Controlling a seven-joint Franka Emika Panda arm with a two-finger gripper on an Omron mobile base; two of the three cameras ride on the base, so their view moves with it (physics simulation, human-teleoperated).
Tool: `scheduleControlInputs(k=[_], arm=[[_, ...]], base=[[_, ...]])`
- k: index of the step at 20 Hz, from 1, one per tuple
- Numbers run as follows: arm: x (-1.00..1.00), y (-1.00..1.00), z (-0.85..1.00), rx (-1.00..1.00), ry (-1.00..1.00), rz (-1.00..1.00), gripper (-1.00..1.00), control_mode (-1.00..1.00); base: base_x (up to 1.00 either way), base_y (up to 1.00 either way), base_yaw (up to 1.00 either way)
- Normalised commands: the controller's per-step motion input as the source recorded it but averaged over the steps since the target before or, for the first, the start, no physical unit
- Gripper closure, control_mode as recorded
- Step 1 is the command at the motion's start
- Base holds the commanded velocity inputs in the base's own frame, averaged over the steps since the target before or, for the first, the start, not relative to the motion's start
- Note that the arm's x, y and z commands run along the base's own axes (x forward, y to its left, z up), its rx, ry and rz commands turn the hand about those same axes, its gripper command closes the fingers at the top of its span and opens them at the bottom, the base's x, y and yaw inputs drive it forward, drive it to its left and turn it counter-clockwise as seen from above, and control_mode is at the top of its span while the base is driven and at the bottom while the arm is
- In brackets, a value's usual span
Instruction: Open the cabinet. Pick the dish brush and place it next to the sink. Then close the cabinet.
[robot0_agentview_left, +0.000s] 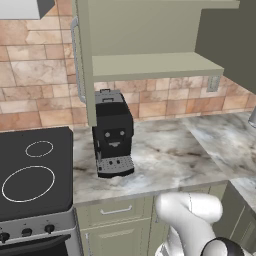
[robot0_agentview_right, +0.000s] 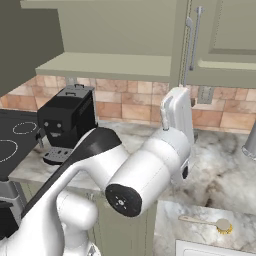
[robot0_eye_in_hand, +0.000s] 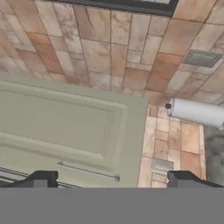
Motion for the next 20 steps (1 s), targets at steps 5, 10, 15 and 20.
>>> scheduleControlInputs(k=[5, 10, 15, 20], arm=[[0.09, -0.13, 0.33, 0.11, -0.15, 0.00, -1.00, -1.00], [0.23, -0.12, 0.25, 0.11, -0.09, 0.00, -1.00, -1.00], [0.21, -0.12, 0.19, 0.09, -0.06, 0.00, -1.00, -1.00], [0.14, 0.01, 0.10, 0.03, -0.06, 0.00, -1.00, -1.00]], base=[[0.00, 0.00, 0.00], [0.00, 0.00, 0.00], [0.00, 0.00, 0.00], [0.00, 0.00, 0.00]])
